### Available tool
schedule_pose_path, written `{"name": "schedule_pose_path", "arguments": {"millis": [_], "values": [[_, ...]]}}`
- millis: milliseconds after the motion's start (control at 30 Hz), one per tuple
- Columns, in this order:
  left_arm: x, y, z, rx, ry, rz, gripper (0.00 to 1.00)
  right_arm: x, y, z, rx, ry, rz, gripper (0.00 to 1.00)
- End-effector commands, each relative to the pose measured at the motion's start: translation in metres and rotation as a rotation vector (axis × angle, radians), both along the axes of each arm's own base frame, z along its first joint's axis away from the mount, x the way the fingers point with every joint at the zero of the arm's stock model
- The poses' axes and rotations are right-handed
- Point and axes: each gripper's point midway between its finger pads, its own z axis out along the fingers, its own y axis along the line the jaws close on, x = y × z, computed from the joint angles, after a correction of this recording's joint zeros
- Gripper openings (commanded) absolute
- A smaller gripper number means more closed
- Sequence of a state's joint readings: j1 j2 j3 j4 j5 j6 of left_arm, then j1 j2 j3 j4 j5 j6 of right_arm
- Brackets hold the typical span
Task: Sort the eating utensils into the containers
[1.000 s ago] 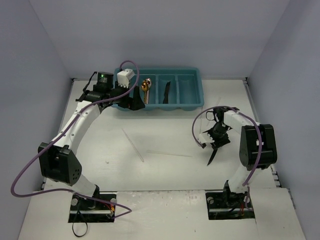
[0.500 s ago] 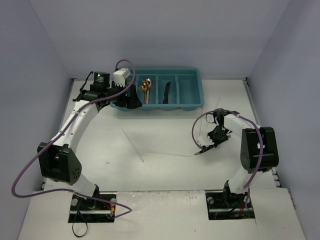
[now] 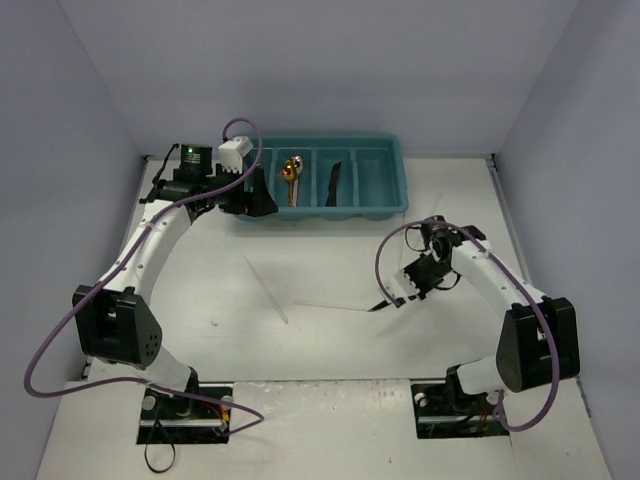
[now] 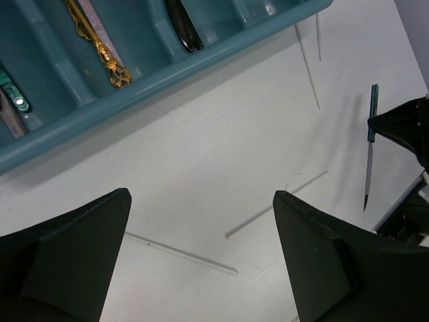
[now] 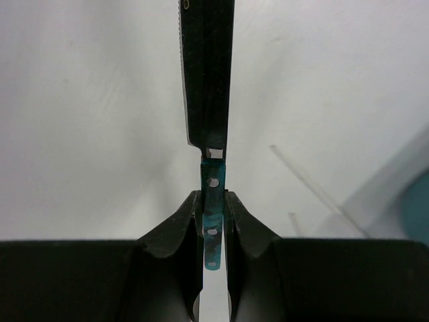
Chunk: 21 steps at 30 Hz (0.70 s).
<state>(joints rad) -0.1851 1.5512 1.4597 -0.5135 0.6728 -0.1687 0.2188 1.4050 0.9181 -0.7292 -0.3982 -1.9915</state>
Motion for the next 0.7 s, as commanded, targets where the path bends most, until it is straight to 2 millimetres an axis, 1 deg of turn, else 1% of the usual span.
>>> {"name": "schedule_pose_path", "arguments": {"millis": [0, 67, 100, 200, 233, 267, 367, 433, 467, 567, 667], "values": [[0.005, 0.015, 0.034, -0.051, -0.09, 0.072, 0.86, 0.024, 0.079, 0.082, 0.273, -0.169, 0.262, 0.0], [0.01, 0.025, 0.038, -0.075, -0.1, 0.121, 0.87, 0.038, 0.103, 0.11, 0.361, -0.155, 0.187, 0.0], [0.014, 0.033, 0.04, -0.097, -0.093, 0.16, 0.87, 0.046, 0.111, 0.122, 0.401, -0.121, 0.107, 0.0], [0.019, 0.05, 0.045, -0.144, -0.078, 0.238, 0.87, 0.059, 0.132, 0.148, 0.51, -0.021, -0.068, 0.0], [0.02, 0.056, 0.045, -0.151, -0.074, 0.255, 0.87, 0.069, 0.139, 0.159, 0.542, -0.007, -0.108, 0.0], [0.02, 0.059, 0.045, -0.156, -0.067, 0.26, 0.87, 0.079, 0.146, 0.158, 0.561, 0.042, -0.166, 0.0], [0.017, 0.061, 0.043, -0.152, -0.053, 0.259, 0.87, 0.101, 0.163, 0.174, 0.639, 0.123, -0.299, 0.0], [0.016, 0.074, 0.039, -0.146, -0.045, 0.29, 0.87, 0.118, 0.179, 0.186, 0.698, 0.194, -0.414, 0.0], [0.014, 0.075, 0.038, -0.145, -0.041, 0.294, 0.87, 0.127, 0.185, 0.19, 0.725, 0.225, -0.478, 0.0], [0.011, 0.078, 0.034, -0.146, -0.032, 0.304, 0.87, 0.158, 0.2, 0.193, 0.804, 0.31, -0.705, 0.0], [0.009, 0.08, 0.03, -0.15, -0.027, 0.307, 0.87, 0.189, 0.207, 0.192, 0.871, 0.388, -0.942, 0.0]]}}
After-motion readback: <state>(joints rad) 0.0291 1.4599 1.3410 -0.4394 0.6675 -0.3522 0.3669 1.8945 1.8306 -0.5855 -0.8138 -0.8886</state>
